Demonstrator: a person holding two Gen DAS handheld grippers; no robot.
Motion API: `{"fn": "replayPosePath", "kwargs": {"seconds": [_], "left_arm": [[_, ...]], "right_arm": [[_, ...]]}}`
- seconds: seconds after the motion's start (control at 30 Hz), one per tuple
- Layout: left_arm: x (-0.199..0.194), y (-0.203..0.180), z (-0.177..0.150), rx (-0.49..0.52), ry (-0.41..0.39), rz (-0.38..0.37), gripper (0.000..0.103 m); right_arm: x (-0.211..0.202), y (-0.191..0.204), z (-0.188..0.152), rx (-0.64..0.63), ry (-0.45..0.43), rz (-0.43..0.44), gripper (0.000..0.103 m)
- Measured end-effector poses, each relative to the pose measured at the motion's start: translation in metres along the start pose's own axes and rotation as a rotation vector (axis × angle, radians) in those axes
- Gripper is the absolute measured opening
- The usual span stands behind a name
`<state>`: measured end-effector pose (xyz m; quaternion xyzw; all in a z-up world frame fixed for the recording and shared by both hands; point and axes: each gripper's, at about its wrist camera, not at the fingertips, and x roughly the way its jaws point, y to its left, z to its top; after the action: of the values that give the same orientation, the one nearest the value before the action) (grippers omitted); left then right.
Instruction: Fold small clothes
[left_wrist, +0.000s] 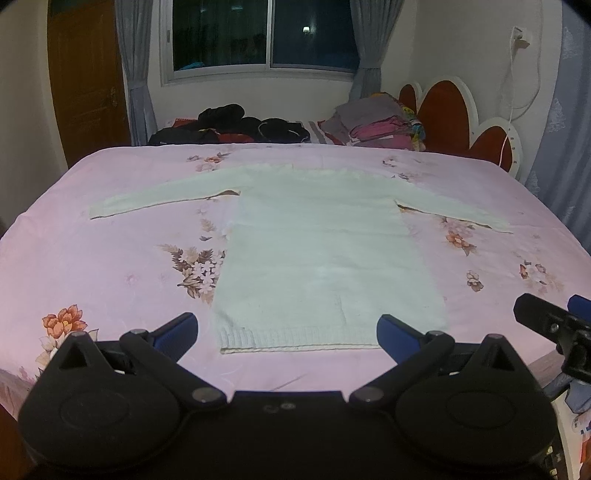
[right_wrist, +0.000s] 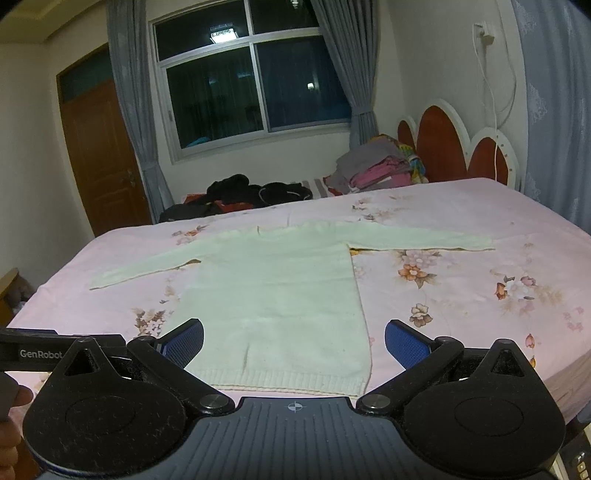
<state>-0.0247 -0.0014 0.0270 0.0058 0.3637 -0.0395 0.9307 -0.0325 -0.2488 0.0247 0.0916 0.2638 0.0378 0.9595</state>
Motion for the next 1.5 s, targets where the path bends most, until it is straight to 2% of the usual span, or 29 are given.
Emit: {"fn": "replayPosePath", "kwargs": {"seconds": [0.27, 0.67, 1.07, 1.3, 1.5], "left_arm": [[0.01, 0.004, 0.004, -0.002, 0.012, 0.005, 0.103], [0.04, 0.017, 0.018, -0.005, 0.04, 0.018, 0.103], [0.111, 0.034, 0.044, 0.019, 0.084, 0.028, 0.103], [0.163, 0.052, 0.076, 0.012, 0.093, 0.005, 0.103], [0.196, 0.068, 0.104, -0.01, 0.074, -0.001, 0.103]], "right_arm": [[0.007, 0.002, 0.001, 0.001, 0.009, 0.0, 0.103], [0.04, 0.005, 0.008, 0.006, 0.036, -0.012, 0.103], [0.124, 0.0, 0.021, 0.042, 0.103, -0.016, 0.103], [0.179, -0.002, 0.039, 0.044, 0.112, -0.056, 0.103], [0.217, -0.015, 0.062, 0.11, 0.104, -0.09, 0.103]]}}
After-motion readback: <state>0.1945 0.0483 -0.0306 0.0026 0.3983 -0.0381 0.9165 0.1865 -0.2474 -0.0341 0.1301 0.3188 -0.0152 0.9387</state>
